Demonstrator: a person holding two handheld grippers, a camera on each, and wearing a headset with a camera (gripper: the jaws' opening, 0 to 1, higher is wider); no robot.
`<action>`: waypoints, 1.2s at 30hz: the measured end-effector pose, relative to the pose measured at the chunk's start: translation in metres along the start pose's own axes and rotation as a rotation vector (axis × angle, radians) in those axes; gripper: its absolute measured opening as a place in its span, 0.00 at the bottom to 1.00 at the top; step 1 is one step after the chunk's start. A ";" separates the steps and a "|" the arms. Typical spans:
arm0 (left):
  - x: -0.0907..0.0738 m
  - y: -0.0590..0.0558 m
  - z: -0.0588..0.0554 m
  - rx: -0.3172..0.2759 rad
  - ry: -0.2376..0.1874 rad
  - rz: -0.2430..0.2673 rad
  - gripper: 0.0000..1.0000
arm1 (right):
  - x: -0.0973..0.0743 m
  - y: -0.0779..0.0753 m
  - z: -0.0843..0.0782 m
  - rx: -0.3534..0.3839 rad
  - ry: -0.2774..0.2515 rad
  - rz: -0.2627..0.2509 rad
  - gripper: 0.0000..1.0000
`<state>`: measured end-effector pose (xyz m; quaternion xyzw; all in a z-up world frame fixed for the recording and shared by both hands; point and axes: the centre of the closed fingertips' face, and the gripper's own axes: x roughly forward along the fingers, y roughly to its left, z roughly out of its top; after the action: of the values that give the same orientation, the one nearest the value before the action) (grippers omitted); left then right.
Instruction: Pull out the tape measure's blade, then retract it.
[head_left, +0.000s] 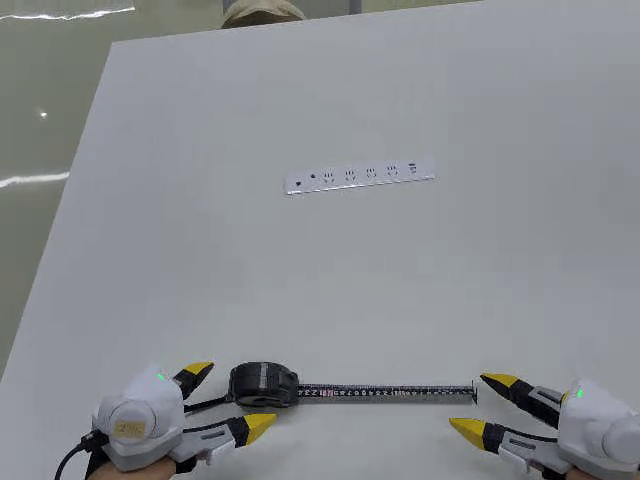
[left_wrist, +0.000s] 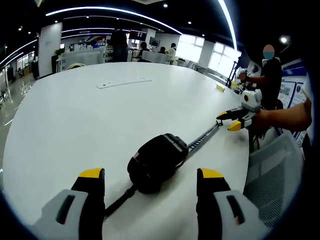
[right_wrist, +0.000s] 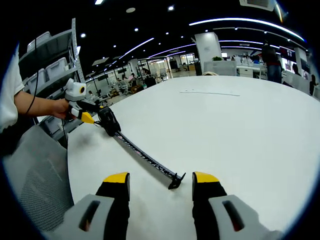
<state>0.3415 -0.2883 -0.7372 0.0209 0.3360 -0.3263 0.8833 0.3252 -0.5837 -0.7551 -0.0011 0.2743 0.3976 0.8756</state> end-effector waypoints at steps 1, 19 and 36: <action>-0.001 0.000 0.000 -0.010 -0.005 0.002 0.73 | 0.000 -0.001 0.000 -0.002 0.000 -0.004 0.50; -0.023 -0.005 -0.003 -0.043 -0.052 0.025 0.72 | -0.010 0.012 0.008 -0.029 -0.029 -0.057 0.52; -0.051 -0.014 -0.011 -0.042 -0.092 0.068 0.73 | -0.030 0.027 0.023 -0.062 -0.083 -0.111 0.53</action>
<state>0.2985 -0.2680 -0.7121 -0.0013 0.3008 -0.2895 0.9087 0.3015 -0.5808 -0.7149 -0.0268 0.2251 0.3567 0.9063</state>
